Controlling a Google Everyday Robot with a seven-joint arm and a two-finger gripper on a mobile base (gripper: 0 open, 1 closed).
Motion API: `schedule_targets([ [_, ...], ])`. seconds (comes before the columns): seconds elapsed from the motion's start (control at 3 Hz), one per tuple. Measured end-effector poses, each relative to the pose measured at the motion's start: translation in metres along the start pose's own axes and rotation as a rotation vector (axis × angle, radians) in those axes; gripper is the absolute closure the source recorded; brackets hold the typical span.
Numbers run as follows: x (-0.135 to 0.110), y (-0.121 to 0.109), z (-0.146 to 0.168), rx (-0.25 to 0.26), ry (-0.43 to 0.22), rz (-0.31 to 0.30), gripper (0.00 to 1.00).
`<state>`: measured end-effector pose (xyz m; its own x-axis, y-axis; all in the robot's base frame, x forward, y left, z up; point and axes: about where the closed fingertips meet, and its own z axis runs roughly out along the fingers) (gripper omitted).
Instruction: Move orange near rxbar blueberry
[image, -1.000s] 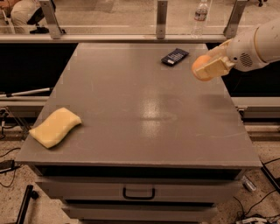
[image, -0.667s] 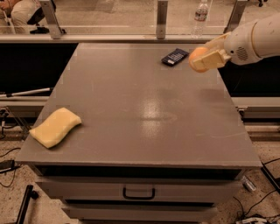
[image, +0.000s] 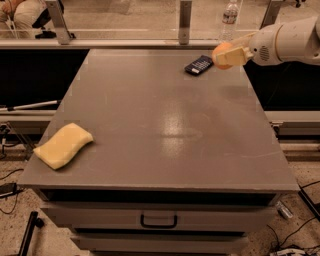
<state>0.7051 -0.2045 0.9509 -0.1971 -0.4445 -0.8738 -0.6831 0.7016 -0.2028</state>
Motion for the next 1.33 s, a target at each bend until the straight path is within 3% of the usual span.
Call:
schedule_targets([
  [0.33, 0.012, -0.028, 0.022, 0.038, -0.038, 0.057, 1.0],
  [0.67, 0.032, -0.051, 0.048, 0.045, -0.108, 0.119, 1.0],
  [1.0, 0.035, -0.057, 0.065, 0.023, -0.168, 0.122, 1.0],
  [1.33, 0.033, -0.056, 0.077, 0.023, -0.198, 0.085, 1.0],
])
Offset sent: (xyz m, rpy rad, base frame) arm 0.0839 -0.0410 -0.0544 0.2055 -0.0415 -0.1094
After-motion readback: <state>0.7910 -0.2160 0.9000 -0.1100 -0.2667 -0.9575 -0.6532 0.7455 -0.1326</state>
